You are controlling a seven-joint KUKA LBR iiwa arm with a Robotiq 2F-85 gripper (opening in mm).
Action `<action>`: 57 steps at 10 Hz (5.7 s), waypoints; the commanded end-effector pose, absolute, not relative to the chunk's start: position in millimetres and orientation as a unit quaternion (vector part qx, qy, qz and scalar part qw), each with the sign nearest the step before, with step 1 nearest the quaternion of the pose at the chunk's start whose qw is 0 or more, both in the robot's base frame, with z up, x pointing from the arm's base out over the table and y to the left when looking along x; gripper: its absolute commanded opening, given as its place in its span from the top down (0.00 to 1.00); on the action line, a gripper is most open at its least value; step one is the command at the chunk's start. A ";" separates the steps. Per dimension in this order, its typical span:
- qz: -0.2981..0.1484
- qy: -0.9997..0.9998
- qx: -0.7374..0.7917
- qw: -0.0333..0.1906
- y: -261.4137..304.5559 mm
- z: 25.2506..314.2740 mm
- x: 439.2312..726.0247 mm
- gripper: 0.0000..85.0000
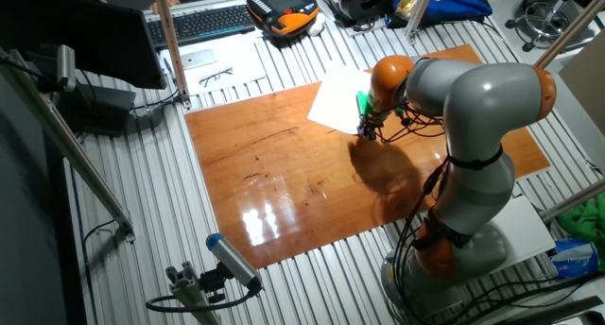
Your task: Flip over and spread out the paper that is laid flat on the table
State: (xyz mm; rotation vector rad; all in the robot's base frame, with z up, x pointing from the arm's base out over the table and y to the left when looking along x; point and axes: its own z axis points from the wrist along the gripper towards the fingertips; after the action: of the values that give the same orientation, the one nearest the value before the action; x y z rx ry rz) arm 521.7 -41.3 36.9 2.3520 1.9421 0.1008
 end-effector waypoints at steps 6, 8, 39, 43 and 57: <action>0.035 0.642 0.764 0.047 -42.8 29.2 522.8 0.60; 0.034 0.648 0.760 0.048 -42.6 28.0 522.8 0.60; 0.033 0.780 0.625 0.009 -54.6 192.8 506.0 1.00; 0.007 0.845 0.535 0.007 -40.3 221.8 499.2 1.00; -0.023 0.984 0.177 0.009 -29.8 247.8 467.7 1.00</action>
State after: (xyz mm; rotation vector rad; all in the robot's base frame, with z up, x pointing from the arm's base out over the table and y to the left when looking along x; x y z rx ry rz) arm 467.9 -30.1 247.8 1.1499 2.9111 -0.0771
